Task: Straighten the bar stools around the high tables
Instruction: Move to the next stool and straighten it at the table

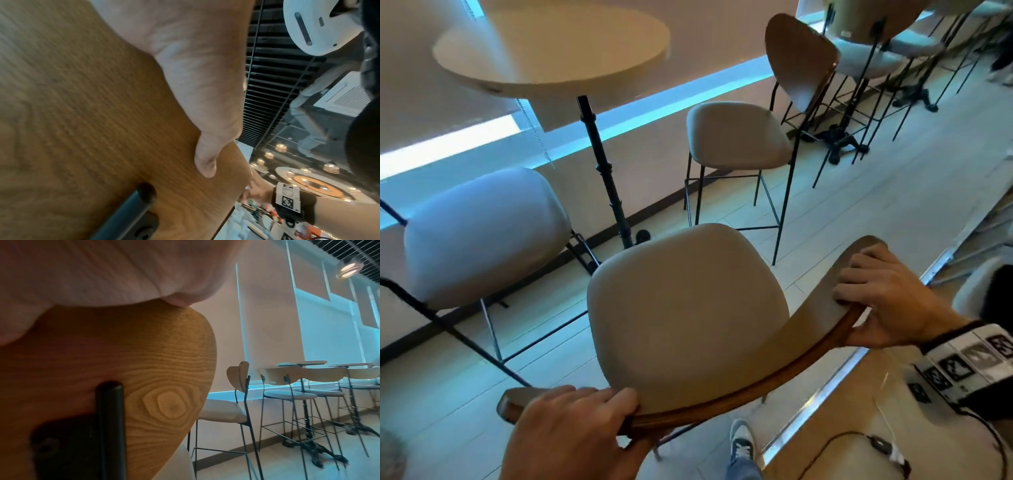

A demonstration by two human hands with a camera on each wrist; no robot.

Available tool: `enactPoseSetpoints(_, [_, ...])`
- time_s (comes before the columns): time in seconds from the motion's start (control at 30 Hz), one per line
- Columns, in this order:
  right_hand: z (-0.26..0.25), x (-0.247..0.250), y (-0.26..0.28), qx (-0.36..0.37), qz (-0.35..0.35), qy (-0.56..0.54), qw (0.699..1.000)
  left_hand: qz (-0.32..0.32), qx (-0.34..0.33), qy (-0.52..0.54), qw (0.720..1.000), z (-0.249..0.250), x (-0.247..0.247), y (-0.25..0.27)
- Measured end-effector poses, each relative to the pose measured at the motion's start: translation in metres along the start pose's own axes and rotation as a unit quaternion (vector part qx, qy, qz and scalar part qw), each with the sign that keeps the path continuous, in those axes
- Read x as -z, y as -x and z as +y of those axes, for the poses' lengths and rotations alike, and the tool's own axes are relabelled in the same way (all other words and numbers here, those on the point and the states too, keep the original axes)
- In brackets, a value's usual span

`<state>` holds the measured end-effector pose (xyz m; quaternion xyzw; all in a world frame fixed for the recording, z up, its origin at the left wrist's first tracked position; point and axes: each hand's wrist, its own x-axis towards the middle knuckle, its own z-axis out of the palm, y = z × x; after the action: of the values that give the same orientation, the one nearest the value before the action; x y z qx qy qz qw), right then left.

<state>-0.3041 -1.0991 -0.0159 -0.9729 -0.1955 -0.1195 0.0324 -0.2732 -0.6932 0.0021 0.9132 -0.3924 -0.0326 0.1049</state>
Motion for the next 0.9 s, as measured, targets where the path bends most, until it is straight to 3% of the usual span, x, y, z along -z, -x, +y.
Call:
enactPoseSetpoints(0.43, [0.097, -0.019, -0.077, 0.069, -0.022, -0.017, 0.997, 0.048, 0.1, -0.087, 0.99, 0.006, -0.012, -0.065])
enactPoseSetpoints(0.9, [0.134, -0.031, -0.126, 0.11, -0.006, -0.016, 0.994, 0.058, 0.137, -0.083, 0.985, -0.005, -0.009, -0.1])
